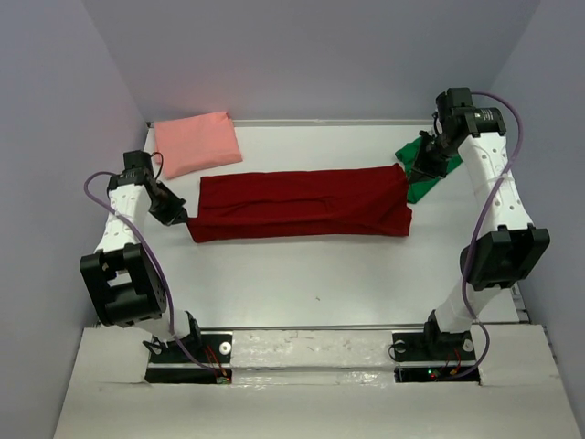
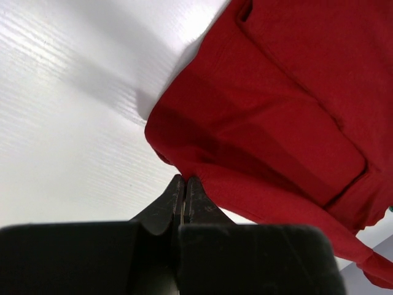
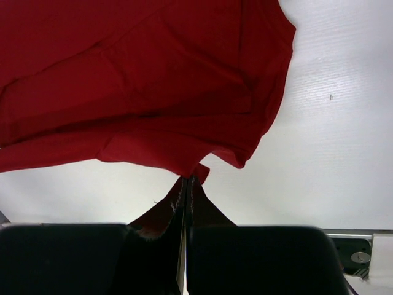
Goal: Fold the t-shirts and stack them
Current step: Fold the tshirt
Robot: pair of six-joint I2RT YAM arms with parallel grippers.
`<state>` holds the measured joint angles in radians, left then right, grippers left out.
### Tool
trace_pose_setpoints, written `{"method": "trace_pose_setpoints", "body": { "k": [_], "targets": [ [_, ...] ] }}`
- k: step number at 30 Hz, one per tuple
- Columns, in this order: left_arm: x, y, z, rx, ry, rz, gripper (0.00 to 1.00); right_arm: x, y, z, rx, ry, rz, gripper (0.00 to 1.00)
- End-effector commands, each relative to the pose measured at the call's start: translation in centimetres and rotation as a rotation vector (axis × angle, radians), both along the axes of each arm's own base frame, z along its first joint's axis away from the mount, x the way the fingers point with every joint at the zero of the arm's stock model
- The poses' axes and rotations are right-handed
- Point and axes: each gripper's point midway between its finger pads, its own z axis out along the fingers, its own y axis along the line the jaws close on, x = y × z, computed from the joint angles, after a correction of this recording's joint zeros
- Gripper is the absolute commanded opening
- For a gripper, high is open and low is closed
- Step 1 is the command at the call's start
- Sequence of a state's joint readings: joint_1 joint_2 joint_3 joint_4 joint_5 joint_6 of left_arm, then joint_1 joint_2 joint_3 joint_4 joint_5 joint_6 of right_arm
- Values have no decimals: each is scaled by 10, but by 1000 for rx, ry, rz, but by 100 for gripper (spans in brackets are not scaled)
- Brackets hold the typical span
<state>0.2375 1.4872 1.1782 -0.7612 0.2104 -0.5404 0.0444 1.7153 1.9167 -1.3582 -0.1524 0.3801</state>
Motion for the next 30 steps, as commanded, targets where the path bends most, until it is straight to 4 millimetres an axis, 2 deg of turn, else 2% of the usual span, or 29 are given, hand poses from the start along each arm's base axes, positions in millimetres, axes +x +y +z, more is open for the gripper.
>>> {"method": "trace_pose_setpoints", "body": {
  "k": [1, 8, 17, 24, 30],
  "targets": [
    [19, 5, 16, 7, -56, -7, 0, 13, -8, 11, -20, -45, -7, 0],
    [32, 2, 8, -4, -32, -30, 0, 32, -16, 3, -24, -46, -31, 0],
    [55, -3, 8, 14, -24, -77, 0, 58, -21, -5, -33, -57, -49, 0],
    [72, -6, 8, 21, -21, -92, 0, 76, -20, -13, -27, -58, -52, 0],
    [79, -7, 6, 21, -15, -96, 0, 89, -20, -22, -25, -51, -49, 0]
  ]
}}
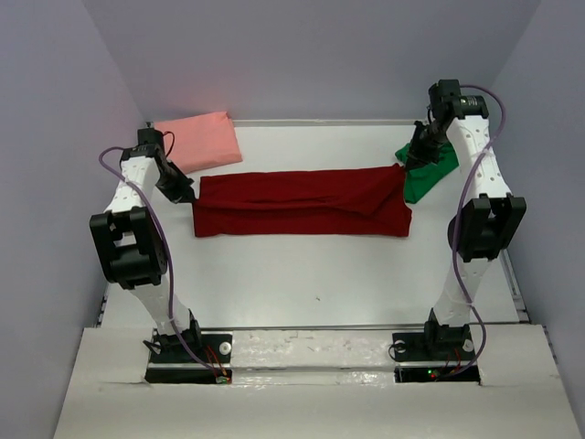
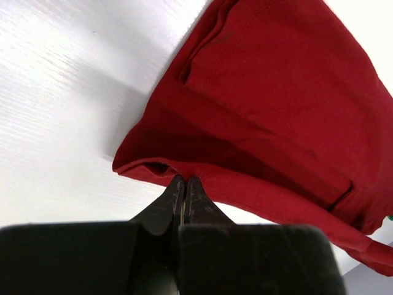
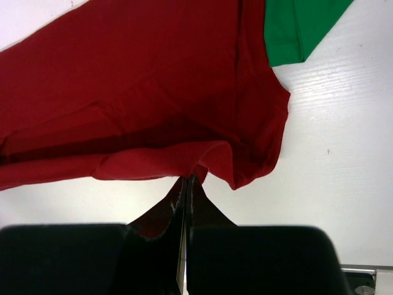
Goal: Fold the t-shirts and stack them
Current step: Fold the tshirt
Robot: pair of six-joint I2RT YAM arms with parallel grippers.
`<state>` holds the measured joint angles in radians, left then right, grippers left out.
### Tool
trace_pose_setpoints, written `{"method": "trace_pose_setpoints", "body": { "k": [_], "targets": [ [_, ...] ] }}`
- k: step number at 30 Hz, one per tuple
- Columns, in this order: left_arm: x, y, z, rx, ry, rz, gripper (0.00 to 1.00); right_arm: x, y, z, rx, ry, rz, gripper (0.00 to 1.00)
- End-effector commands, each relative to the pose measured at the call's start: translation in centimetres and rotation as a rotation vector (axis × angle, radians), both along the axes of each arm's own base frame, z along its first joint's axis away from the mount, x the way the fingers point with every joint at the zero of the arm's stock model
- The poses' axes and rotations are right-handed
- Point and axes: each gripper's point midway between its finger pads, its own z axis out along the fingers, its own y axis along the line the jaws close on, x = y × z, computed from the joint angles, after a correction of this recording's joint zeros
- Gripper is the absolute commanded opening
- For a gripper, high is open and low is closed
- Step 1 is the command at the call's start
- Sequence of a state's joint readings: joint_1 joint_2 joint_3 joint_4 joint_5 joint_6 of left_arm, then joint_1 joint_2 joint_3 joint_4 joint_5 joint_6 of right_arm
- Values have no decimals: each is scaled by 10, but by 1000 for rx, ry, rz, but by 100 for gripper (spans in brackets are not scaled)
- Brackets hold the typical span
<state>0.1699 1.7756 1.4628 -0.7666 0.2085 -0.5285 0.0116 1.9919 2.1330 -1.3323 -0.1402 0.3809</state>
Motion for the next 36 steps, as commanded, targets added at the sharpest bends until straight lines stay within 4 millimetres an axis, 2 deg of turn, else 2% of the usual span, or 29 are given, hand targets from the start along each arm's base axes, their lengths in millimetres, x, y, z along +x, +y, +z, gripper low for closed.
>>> {"method": "trace_pose_setpoints", "body": {
  "k": [1, 11, 23, 36],
  "targets": [
    [7, 1, 11, 15, -23, -17, 0, 23, -7, 16, -14, -94, -8, 0],
    [14, -1, 5, 14, -9, -26, 0, 44, -16, -1, -24, -86, -15, 0],
    [28, -1, -2, 25, 4, -56, 0, 67, -14, -19, -9, -98, -19, 0],
    [45, -11, -12, 21, 12, -96, 0, 93, -16, -52, -16, -101, -18, 0]
  ]
}}
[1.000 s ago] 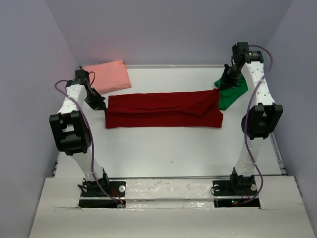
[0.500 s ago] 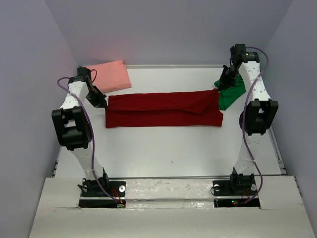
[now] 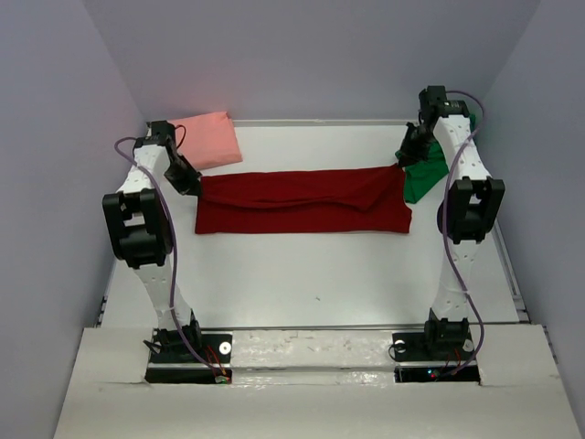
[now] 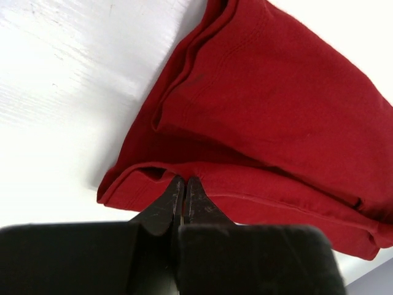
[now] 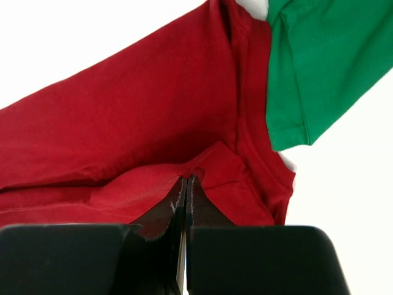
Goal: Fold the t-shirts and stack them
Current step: Fold the tshirt
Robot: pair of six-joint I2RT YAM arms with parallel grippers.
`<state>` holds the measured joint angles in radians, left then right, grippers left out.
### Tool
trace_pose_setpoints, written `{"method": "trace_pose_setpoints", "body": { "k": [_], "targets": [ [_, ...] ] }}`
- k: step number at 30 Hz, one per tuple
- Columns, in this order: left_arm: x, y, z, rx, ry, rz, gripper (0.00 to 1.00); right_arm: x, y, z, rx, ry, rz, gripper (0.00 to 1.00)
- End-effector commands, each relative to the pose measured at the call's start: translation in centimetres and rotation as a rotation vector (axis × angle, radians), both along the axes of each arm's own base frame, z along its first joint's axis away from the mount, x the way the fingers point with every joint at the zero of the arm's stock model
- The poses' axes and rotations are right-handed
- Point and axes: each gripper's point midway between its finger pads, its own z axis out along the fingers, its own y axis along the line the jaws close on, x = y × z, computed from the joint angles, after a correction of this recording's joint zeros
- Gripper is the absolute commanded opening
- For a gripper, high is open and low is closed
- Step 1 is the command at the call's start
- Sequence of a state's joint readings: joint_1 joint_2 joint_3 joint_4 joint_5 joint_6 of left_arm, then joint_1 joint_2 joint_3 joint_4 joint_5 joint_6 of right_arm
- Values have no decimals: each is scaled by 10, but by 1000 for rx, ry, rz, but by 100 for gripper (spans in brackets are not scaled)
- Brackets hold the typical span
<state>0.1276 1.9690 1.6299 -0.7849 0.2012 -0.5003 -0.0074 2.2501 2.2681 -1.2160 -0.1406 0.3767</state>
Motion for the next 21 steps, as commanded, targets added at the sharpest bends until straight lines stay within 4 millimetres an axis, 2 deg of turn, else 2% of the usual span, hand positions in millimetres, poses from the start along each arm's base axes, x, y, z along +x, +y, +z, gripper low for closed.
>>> {"method": "trace_pose_setpoints", "body": {
  "k": [1, 7, 12, 21],
  "targets": [
    [10, -2, 11, 10, -29, -35, 0, 27, -7, 11, -15, -109, -5, 0],
    [16, 2, 8, 37, -17, -47, 0, 40, -10, -4, -29, -110, -10, 0],
    [14, 3, 0, 40, -4, -41, 0, 50, -13, -6, -44, -126, -11, 0],
    [21, 0, -10, 1, -7, -13, 0, 51, -21, -18, -66, -109, -21, 0]
  ]
}}
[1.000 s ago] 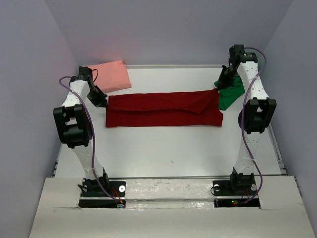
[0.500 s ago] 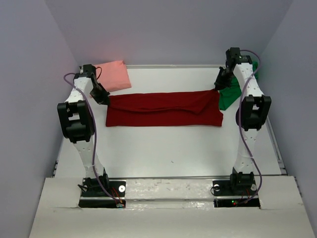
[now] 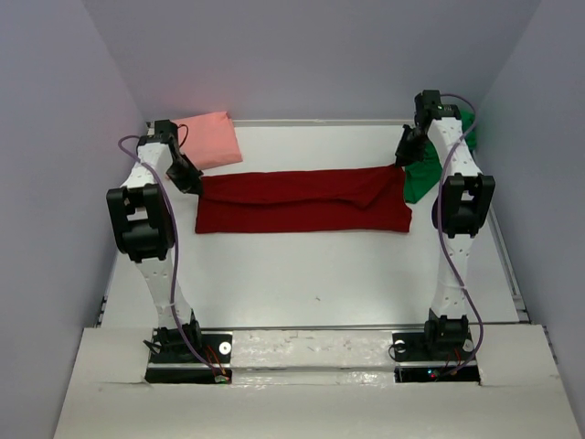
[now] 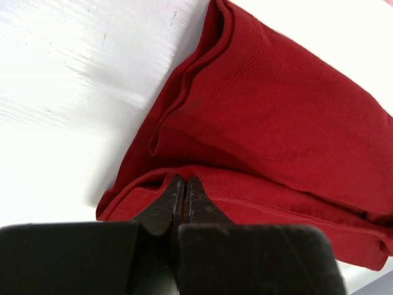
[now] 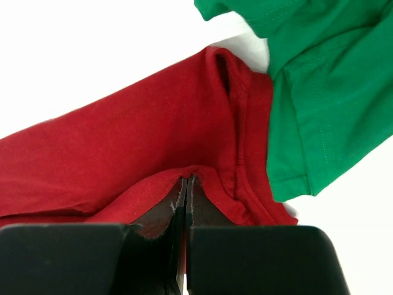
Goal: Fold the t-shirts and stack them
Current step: Fold the tshirt
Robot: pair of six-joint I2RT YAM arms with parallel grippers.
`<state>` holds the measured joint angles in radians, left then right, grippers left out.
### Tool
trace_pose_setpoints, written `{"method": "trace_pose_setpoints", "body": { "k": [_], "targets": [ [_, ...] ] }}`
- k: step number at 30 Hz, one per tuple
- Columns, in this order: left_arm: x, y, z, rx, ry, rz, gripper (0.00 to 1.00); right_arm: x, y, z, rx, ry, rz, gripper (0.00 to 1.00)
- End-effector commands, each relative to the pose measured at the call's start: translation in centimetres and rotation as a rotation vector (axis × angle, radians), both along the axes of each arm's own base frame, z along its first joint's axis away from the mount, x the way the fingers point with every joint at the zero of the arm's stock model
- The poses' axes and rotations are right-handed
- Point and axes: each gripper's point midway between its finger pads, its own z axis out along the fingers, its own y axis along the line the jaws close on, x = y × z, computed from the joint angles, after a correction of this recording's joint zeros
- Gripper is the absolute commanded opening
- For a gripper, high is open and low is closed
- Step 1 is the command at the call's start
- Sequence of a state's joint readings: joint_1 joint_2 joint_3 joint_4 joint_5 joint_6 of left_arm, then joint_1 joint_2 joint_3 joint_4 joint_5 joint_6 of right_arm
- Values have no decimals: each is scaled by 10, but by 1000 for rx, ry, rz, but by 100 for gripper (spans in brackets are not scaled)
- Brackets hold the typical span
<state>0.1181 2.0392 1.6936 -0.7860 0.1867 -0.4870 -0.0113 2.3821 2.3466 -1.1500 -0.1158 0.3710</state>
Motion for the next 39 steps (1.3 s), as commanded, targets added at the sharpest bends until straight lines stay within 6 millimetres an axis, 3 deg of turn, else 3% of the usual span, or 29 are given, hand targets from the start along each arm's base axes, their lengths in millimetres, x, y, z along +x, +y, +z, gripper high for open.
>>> {"method": "trace_pose_setpoints", "body": {
  "k": [1, 6, 15, 27, 28, 29, 32, 34, 39],
  "targets": [
    [7, 0, 0, -18, -12, 5, 0, 19, -16, 18, -50, -94, -15, 0],
    [8, 4, -6, -15, 1, 13, 0, 18, -29, 15, -68, -86, -40, 0],
    [3, 14, -19, -21, 16, 43, 0, 17, -31, 15, -76, -89, -47, 0],
    [12, 27, -29, -47, 5, 84, 0, 17, -31, 8, -72, -98, -50, 0],
    [14, 27, -28, -48, -2, 81, 3, 17, -30, 8, -68, -102, -47, 0],
    [16, 26, -27, -54, -10, 78, 18, 18, -29, 7, -66, -106, -46, 9],
    [18, 27, -25, -51, -25, 88, 47, 18, -28, 8, -57, -114, -44, 42],
    [21, 29, -21, -40, -42, 93, 68, 17, -27, 8, -51, -114, -44, 55],
    [24, 33, -11, -17, -70, 98, 71, 16, -27, 16, -55, -144, -50, 67]
  ]
}}
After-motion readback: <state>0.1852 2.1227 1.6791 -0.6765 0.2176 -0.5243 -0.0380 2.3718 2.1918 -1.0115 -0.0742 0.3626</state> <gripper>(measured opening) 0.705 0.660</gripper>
